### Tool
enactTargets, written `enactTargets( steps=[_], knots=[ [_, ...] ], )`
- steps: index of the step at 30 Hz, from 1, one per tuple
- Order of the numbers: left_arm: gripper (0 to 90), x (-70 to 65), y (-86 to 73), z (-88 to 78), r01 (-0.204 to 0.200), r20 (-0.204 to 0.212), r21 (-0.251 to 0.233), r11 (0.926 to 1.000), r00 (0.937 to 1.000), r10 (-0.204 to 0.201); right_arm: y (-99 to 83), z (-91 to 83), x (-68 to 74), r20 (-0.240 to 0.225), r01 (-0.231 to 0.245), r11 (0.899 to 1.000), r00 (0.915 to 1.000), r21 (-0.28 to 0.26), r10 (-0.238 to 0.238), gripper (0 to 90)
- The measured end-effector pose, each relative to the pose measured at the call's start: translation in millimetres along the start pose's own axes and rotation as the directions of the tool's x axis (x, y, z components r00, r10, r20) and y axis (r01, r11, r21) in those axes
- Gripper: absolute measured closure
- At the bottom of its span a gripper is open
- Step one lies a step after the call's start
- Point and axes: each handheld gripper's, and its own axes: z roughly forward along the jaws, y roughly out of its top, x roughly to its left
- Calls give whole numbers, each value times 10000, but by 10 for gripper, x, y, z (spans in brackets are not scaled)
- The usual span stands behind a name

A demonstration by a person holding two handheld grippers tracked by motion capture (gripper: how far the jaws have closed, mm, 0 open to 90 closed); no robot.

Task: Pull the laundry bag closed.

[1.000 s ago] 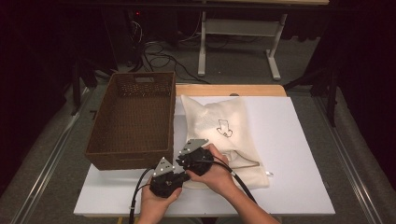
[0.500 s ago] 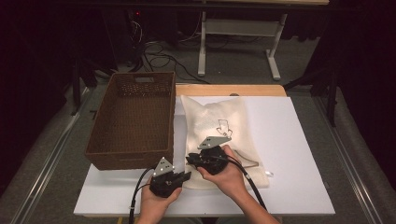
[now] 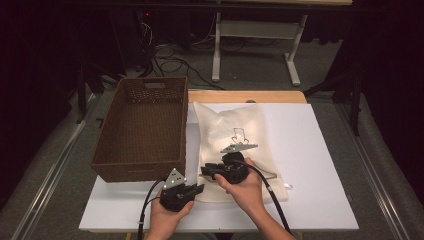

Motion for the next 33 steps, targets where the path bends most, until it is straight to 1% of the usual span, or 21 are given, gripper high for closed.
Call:
enactTargets(
  steps=[1, 2, 3, 5, 6, 7, 11, 13, 16, 19, 20, 24, 27, 31, 33],
  knots=[
    [862, -1, -1, 1, -42, -29, 12, 10000, 10000, 42, -4, 4, -5, 198, -99, 9999, 9998, 43, 98, 727],
    [862, -6, -2, 2, -74, -56, 27, 10000, 10000, 74, -7, 9, -7, 277, -122, 9999, 9995, 79, 119, 727],
    [862, -10, -4, 4, -144, -92, 53, 9999, 9999, 145, -8, 9, -10, 249, -317, 9994, 9992, 116, 314, 727],
    [862, -16, -4, 4, -325, -175, 145, 9994, 9993, 327, -7, 18, -34, 56, -758, 9968, 9971, 255, 757, 728],
    [862, -18, -4, 5, -353, -180, 150, 9993, 9992, 355, -7, 29, -48, 23, -990, 9945, 9951, 341, 990, 729],
    [862, -20, -5, 7, -372, -193, 158, 9992, 9991, 375, -7, 36, -58, -2, -1061, 9936, 9943, 387, 1062, 732],
    [862, -16, -7, 7, -384, -208, 158, 9991, 9990, 387, -13, 73, -94, -410, -1501, 9865, 9874, 648, 1529, 754],
    [862, -14, -8, 5, -381, -224, 163, 9991, 9990, 384, -15, 78, -94, -502, -1644, 9837, 9845, 725, 1682, 778],
    [861, -6, -10, 1, -382, -224, 188, 9991, 9990, 386, -21, 76, -98, -640, -1755, 9812, 9814, 801, 1808, 804],
    [860, 5, -11, -6, -328, -214, 185, 9993, 9992, 332, -27, 72, -83, -836, -1673, 9820, 9811, 872, 1746, 815],
    [860, 7, -12, -7, -327, -217, 198, 9993, 9992, 331, -31, 71, -77, -855, -1616, 9829, 9819, 885, 1691, 817],
    [859, 10, -15, -2, -303, -219, 222, 9993, 9993, 308, -41, 71, -64, -881, -1706, 9804, 9798, 983, 1793, 821],
    [858, 16, -19, 0, -282, -213, 230, 9993, 9994, 287, -47, 72, -64, -892, -1666, 9804, 9803, 1047, 1761, 825],
    [858, 20, -18, -3, -284, -204, 255, 9993, 9994, 290, -57, 80, -67, -993, -1719, 9790, 9781, 1092, 1828, 826],
    [858, 21, -17, -5, -282, -206, 240, 9993, 9994, 287, -61, 84, -45, -1034, -1719, 9789, 9776, 1108, 1834, 826]
  ],
)
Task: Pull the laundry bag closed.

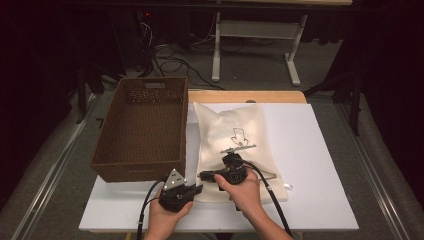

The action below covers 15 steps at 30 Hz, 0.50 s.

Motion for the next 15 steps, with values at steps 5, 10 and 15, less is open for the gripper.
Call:
enactTargets(
  steps=[5, 10, 15],
  knots=[
    [858, 5, -1, -5, 7, 9, 19, 10000, 10000, -7, -14, 11, 21, 187, 205, 9998, 9996, 1, -205, 876],
    [847, 24, 1, -13, 187, 44, 3, 9998, 9998, -187, -30, -1, 19, 177, 430, 9990, 9989, -133, -427, 879],
    [722, 119, 11, -55, 1049, 282, -436, 9935, 9942, -1038, -48, -20, 15, 122, 480, 9981, 9988, -381, -475, 879]
  ],
)
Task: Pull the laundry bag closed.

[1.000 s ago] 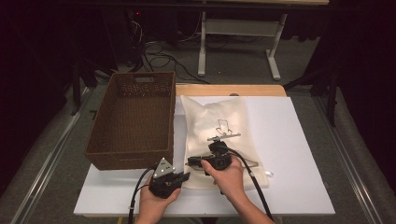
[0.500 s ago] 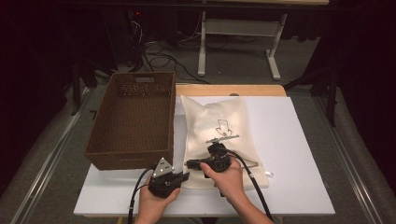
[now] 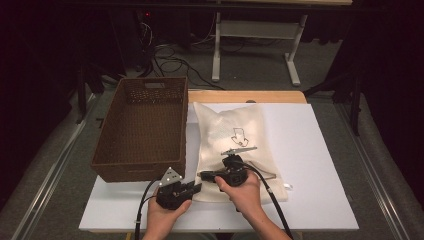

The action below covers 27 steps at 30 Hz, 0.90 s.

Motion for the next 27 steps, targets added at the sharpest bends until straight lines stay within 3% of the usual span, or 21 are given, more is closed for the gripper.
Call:
enactTargets(
  steps=[3, 7, 9, 12, 16, 20, 27],
  knots=[
    [671, 50, 24, -14, 347, 228, -196, 9992, 9992, -343, -15, -3, -6, -17, 87, 9999, 10000, -104, -87, 880],
    [808, 34, 42, 27, -24, 6, 102, 9999, 10000, 24, -32, -11, -18, -95, 94, 9998, 9999, -168, -95, 880],
    [806, 26, 55, 46, -82, -65, 51, 10000, 9999, 83, -43, -4, -26, -98, 155, 9997, 9998, -180, -157, 880],
    [774, 55, 66, 47, 157, 54, -101, 9998, 9999, -156, -59, 0, -34, -123, 215, 9996, 9997, -204, -217, 880],
    [854, 10, 66, 51, -250, -218, -33, 9997, 9995, 249, -87, 8, -39, -22, 348, 9990, 9994, -279, -349, 880],
    [873, 25, 72, 45, 145, -147, 16, 9999, 9998, -145, -115, 18, -34, 215, 492, 9982, 9986, -329, -485, 881],
    [878, 68, 60, 26, 939, 372, -423, 9947, 9950, -923, -141, 4, -34, 558, 684, 9955, 9963, -661, -647, 881]
  ],
)
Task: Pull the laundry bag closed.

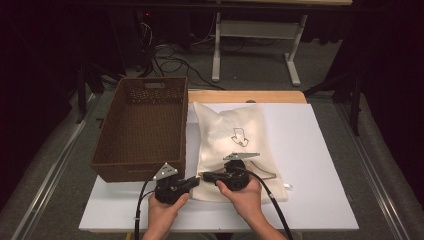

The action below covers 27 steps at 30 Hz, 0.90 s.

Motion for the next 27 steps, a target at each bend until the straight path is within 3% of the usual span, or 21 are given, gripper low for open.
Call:
enactTargets(
  steps=[3, 10, 15, 18, 21, 27],
  knots=[
    [878, 3, 3, -8, 32, 56, -178, 9998, 10000, -31, -12, 8, -16, 91, -54, 10000, 9999, -52, 54, 882],
    [878, 75, -5, -33, 871, 83, -472, 9951, 9962, -869, -44, 17, 4, 308, -245, 9996, 9992, -107, 248, 882],
    [878, 12, -11, -37, 301, 159, -702, 9971, 9995, -291, -71, -8, 7, 459, 4, 9998, 9989, -198, 5, 882],
    [878, -28, -4, -32, -5, -198, -642, 9979, 9998, -8, -48, -13, -50, 321, -6, 9997, 9995, -231, 13, 881],
    [878, 23, -16, -11, 445, -399, -413, 9982, 9981, -462, -75, 17, -33, 477, 86, 10000, 9988, -33, -84, 882],
    [879, 13, -31, -13, 580, 85, -569, 9967, 9983, -576, -167, 4, -7, 653, 155, 9998, 9978, -155, -144, 883]
  ],
)
